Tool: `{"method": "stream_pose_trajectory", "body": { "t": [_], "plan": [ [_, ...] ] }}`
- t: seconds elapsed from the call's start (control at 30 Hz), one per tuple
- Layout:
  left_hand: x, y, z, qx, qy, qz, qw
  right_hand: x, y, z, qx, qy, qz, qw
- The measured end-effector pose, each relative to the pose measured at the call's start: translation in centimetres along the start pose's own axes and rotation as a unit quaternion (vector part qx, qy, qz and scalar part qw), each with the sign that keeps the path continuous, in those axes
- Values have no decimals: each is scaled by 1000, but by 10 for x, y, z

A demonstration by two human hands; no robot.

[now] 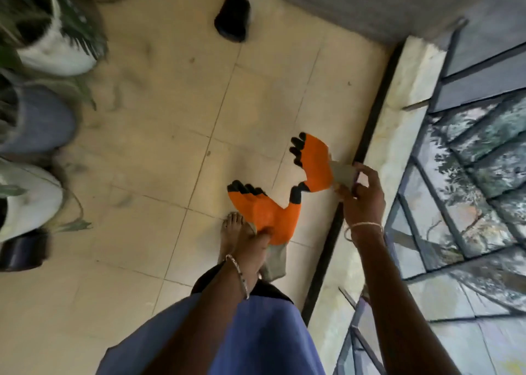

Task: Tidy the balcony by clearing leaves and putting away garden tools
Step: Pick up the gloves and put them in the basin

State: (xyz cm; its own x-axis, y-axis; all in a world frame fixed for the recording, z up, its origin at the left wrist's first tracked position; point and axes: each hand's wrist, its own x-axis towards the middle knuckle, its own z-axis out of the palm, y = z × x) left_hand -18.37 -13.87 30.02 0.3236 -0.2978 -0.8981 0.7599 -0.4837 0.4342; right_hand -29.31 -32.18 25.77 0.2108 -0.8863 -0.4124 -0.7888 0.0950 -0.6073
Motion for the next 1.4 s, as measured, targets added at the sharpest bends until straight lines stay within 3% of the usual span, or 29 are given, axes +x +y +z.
{"method": "stream_pose_trajectory", "body": {
  "t": [0.1, 0.23, 0.4, 0.7, 0.93, 1.1, 1.27, 1.4],
  "plan": [
    [-76, 46, 0, 89, -16, 9, 996, -43, -56, -65, 74, -26, -3, 997],
    [-154, 89, -34, 61, -119, -74, 988, -107, -129, -140, 247, -4, 37, 968],
    [-240, 164, -38, 44, -219, 8, 975, -185, -222, -234, 386, -18, 46, 921],
    [-357, 266, -18, 120, -285, 124, 943, -252, -341, -358, 422, 13, -145, 895],
    [-396, 293, -5, 83, -328, 97, 936, -259, -406, -392, 355, 28, -294, 887],
    [-408, 309, 3, 28, -345, 106, 932, -262, -422, -393, 195, 22, -433, 880],
    [-425, 321, 14, -44, -369, 115, 921, -276, -421, -363, 62, -4, -455, 888],
    [-429, 330, 17, -167, -409, 119, 889, -292, -420, -345, -27, 44, -490, 870]
  ]
}}
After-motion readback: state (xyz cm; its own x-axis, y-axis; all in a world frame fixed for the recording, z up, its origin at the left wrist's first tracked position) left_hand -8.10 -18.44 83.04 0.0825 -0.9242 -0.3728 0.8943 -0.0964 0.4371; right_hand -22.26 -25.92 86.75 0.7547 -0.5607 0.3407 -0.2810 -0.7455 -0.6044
